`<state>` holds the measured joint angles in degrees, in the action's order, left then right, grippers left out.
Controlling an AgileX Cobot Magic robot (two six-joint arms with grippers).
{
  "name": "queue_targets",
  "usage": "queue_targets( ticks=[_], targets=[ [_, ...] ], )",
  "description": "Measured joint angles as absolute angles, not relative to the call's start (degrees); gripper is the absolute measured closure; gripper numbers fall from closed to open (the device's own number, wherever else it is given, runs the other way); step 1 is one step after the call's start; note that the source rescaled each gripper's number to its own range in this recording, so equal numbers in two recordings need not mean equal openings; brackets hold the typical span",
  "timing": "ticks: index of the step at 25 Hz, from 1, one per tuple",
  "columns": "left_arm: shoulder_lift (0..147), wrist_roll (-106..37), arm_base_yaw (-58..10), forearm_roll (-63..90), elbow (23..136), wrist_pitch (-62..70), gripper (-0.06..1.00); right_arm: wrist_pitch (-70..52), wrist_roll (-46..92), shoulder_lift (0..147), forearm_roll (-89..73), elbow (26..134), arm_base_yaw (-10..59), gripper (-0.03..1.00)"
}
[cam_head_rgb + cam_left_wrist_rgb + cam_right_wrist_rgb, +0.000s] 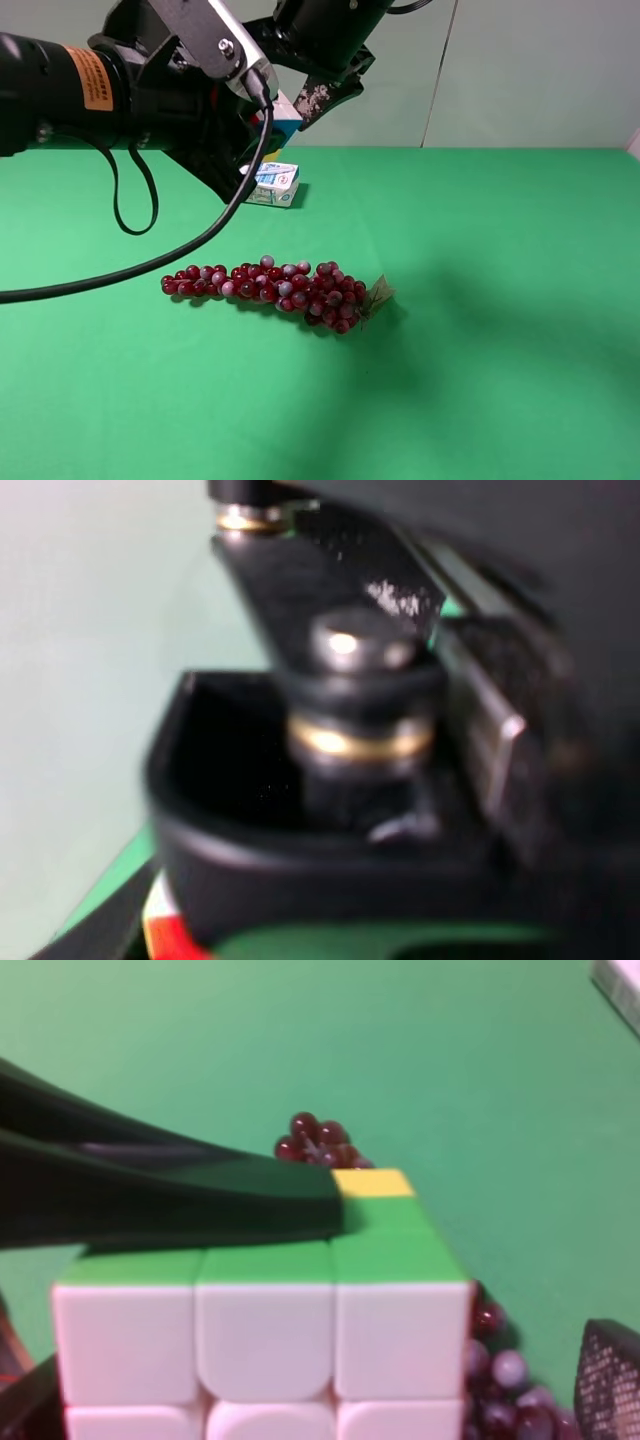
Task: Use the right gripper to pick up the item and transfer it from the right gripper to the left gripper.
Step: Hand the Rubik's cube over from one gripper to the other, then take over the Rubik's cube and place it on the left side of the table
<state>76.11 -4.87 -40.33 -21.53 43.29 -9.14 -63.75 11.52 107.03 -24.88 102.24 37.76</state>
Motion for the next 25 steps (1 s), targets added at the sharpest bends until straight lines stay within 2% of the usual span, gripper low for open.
queue_targets(
  ticks=[7,18,25],
  targets=[
    [76.1,-4.7,-40.3,-21.5,43.3,-8.7,0.94,-65.6,11.6,104.6,-22.3,102.2,37.1,-0.03],
    [76.2,-4.6,-40.3,-21.5,43.3,-8.7,0.94,-69.7,11.6,99.6,-19.5,102.3,30.3,-0.03],
    [76.2,-3.6,-40.3,-21.5,43.3,-8.7,0.94,-69.8,11.6,95.6,-18.3,102.3,30.1,-0.03]
  ],
)
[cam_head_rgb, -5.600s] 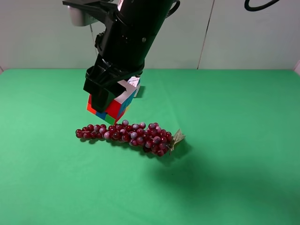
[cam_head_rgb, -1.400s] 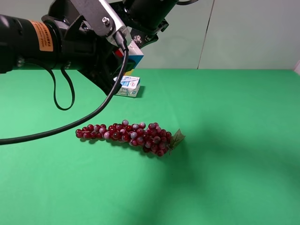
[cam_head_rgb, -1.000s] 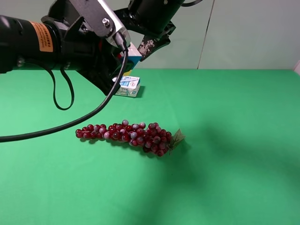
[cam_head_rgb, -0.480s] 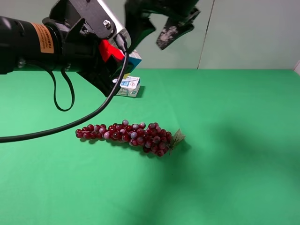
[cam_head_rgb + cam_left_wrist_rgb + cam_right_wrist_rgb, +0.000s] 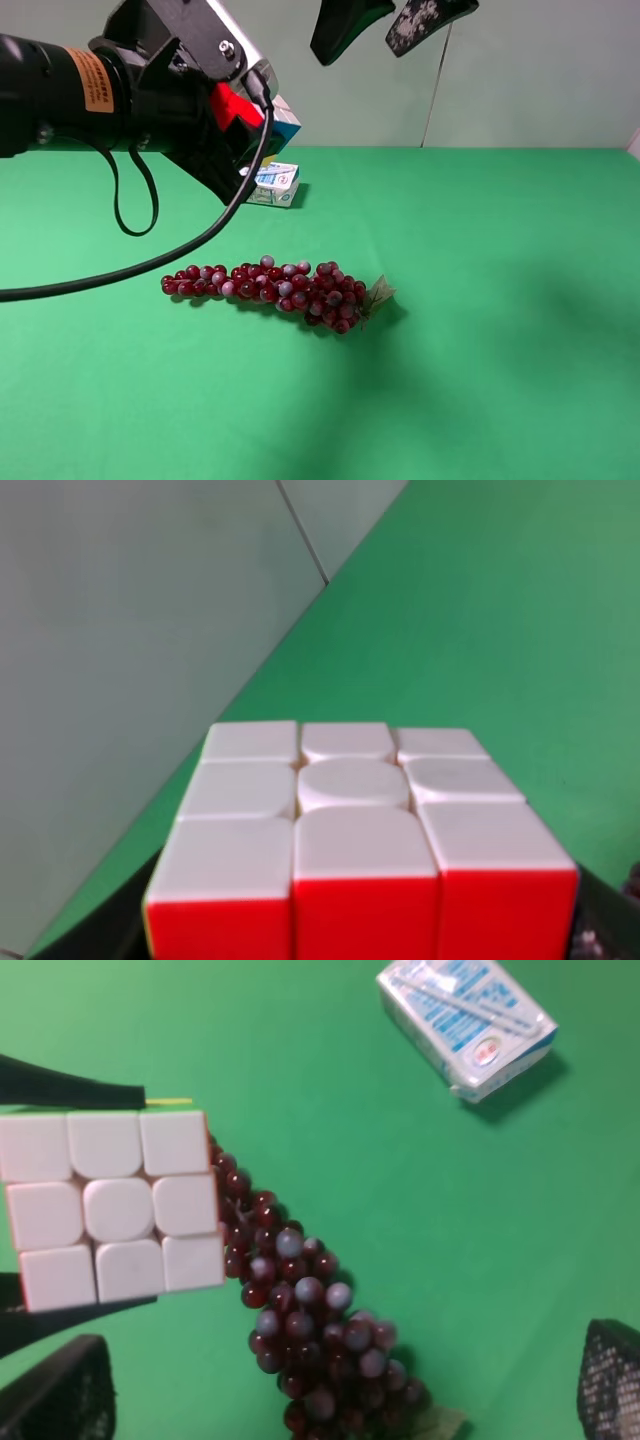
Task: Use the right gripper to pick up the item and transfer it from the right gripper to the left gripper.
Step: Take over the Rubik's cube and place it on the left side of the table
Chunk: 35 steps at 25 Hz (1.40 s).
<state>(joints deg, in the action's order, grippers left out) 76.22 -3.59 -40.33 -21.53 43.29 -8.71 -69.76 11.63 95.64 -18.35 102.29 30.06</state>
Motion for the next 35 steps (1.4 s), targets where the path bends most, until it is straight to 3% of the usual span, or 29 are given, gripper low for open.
queue_targets(
  ticks=[8,20,35],
  targets=[
    [76.2,5.0,-40.9,-21.5,43.3,-8.6,0.94,-69.8,11.6,87.6,-12.4,98.2,30.1,-0.03],
    [76.2,5.9,-48.8,-21.5,43.3,-3.9,0.94,-69.8,11.7,67.8,-3.6,73.6,30.1,-0.03],
    [76.2,11.0,-49.4,-21.5,43.3,-2.6,0.94,-63.4,8.9,35.8,-2.0,45.2,30.1,-0.03]
  ],
)
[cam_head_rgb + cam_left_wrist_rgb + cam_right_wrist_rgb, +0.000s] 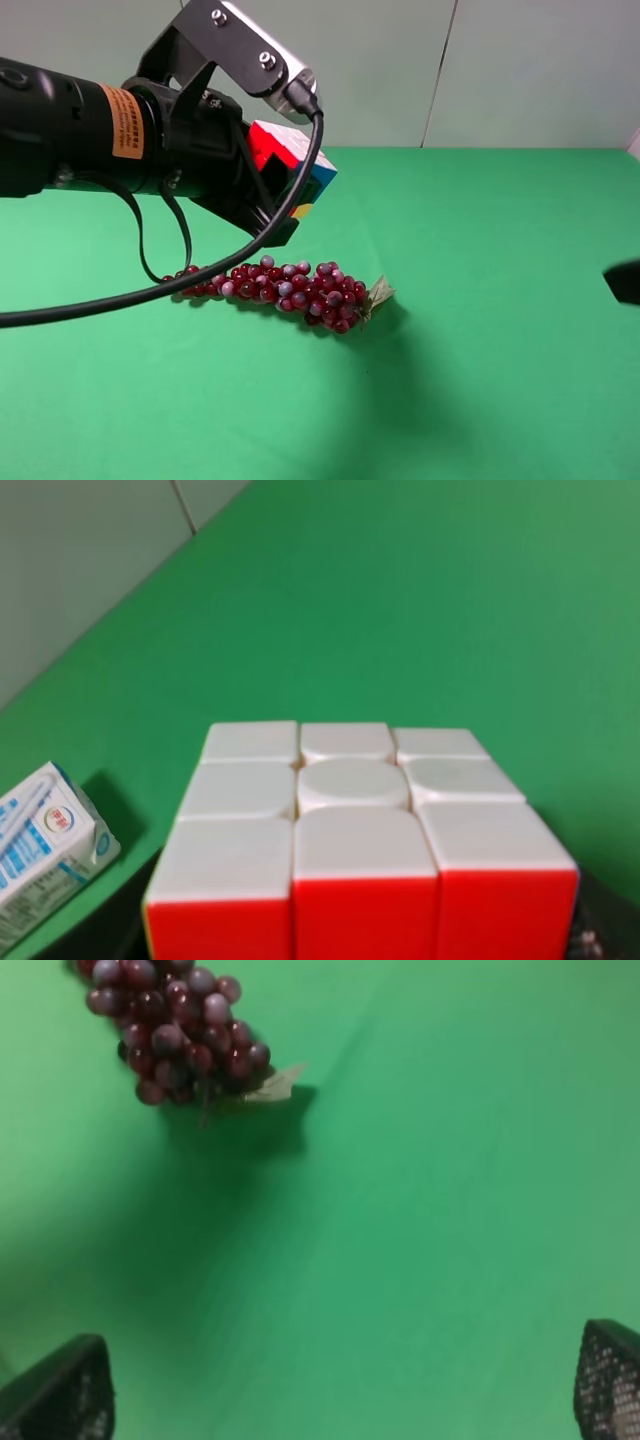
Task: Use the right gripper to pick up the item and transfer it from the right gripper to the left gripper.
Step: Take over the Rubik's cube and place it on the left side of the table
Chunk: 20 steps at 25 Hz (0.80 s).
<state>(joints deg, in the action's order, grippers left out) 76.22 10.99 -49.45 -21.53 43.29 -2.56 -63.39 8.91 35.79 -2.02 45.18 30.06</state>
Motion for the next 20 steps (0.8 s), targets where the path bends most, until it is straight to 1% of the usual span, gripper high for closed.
queue_targets(
  ticks=[5,9,14,20],
  targets=[
    [76.2,11.7,-49.5,-21.5,43.3,-2.1,0.94,-61.0,7.1,24.5,-2.0,36.1,30.1,-0.03],
    [76.2,11.9,-49.5,-21.5,43.3,-1.5,0.94,-58.9,5.3,17.5,-2.0,31.5,30.1,-0.03],
    [76.2,12.0,-49.5,-21.5,43.3,-1.3,0.94,-58.1,4.9,12.2,-1.3,29.2,30.1,-0.03],
    [76.2,12.0,-49.5,-21.5,43.3,-1.3,0.94,-58.4,3.7,11.1,-1.1,28.1,30.1,-0.03]
  ],
)
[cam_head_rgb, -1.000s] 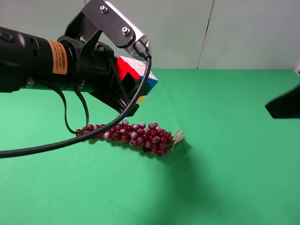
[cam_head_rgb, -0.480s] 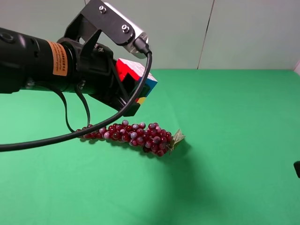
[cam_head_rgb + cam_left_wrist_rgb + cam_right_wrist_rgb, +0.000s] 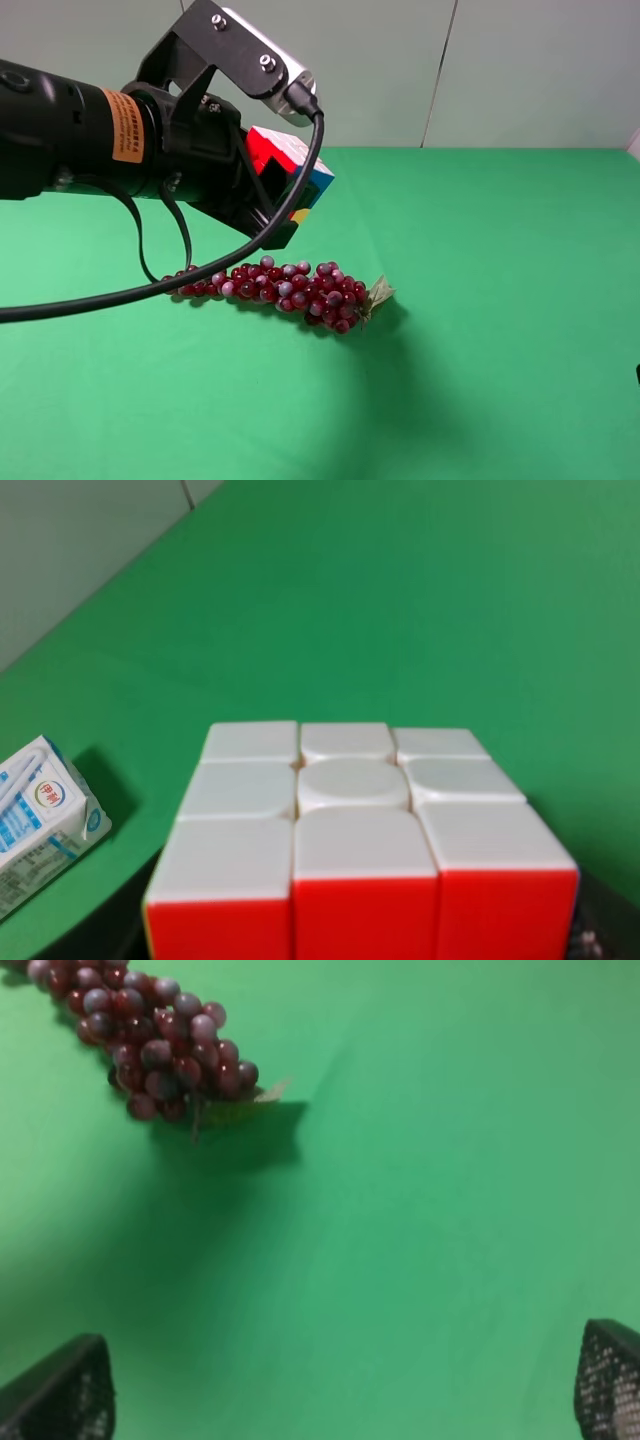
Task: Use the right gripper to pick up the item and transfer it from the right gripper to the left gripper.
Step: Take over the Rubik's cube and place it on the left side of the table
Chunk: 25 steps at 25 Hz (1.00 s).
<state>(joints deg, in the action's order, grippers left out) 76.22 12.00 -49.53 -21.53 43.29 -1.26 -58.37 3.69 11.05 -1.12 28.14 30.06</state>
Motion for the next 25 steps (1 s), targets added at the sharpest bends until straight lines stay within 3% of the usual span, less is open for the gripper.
queue_targets(
  ticks=[13,25],
  targets=[
    [76.2,12.4,-49.5,-21.5,43.3,0.4,0.94,-58.4,3.5,11.0,-1.1,28.1,29.3,-0.03],
    [76.2,12.8,-49.5,-21.5,43.3,1.7,0.94,-58.4,3.5,-0.2,-1.1,28.1,15.8,-0.03]
  ],
)
